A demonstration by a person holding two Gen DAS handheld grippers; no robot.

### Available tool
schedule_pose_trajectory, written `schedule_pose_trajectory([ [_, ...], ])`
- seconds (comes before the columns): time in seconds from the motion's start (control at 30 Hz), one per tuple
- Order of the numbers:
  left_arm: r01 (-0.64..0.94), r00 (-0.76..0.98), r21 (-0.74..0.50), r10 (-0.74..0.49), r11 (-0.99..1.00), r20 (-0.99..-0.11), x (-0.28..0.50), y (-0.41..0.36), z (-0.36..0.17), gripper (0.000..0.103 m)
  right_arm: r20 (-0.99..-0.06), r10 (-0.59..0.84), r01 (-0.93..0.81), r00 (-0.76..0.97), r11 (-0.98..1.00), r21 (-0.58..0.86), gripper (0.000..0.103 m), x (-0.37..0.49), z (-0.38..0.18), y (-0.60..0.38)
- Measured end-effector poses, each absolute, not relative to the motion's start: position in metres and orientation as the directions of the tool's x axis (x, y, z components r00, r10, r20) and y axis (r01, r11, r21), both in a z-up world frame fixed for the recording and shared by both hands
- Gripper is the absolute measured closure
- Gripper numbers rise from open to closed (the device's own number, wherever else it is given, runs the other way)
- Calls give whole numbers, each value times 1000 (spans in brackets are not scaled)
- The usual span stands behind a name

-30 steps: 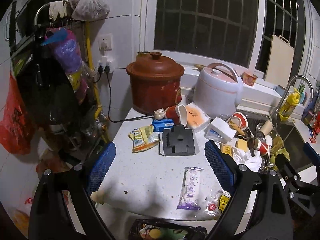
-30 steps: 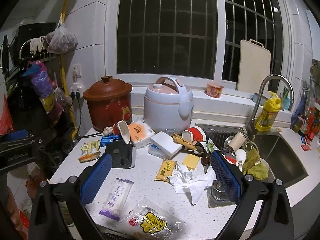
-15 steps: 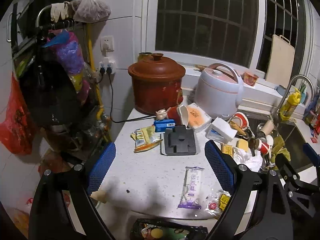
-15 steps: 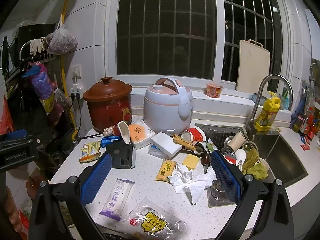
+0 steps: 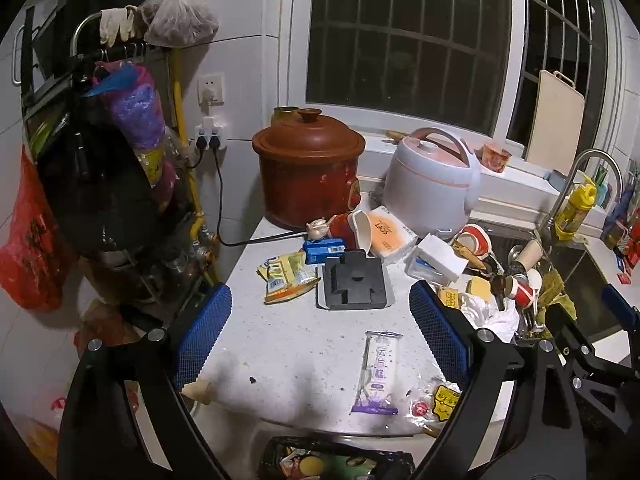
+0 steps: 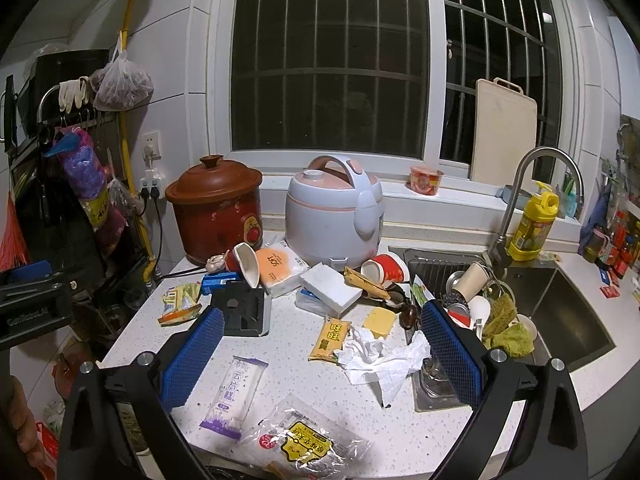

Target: Collect trash

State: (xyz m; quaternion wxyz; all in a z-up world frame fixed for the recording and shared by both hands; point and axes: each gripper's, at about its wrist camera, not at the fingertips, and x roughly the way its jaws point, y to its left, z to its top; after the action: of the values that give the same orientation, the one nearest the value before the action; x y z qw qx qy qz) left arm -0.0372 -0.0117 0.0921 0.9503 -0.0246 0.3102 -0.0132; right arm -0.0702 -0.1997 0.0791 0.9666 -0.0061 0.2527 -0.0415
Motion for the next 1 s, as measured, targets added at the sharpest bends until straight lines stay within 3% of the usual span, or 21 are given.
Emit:
schedule_pose_trajectory([
  [1.0, 25, 795, -52, -51, 998, -604, -38, -10, 87, 15, -489, -95, 96, 867, 995, -23, 5, -74, 81, -202],
])
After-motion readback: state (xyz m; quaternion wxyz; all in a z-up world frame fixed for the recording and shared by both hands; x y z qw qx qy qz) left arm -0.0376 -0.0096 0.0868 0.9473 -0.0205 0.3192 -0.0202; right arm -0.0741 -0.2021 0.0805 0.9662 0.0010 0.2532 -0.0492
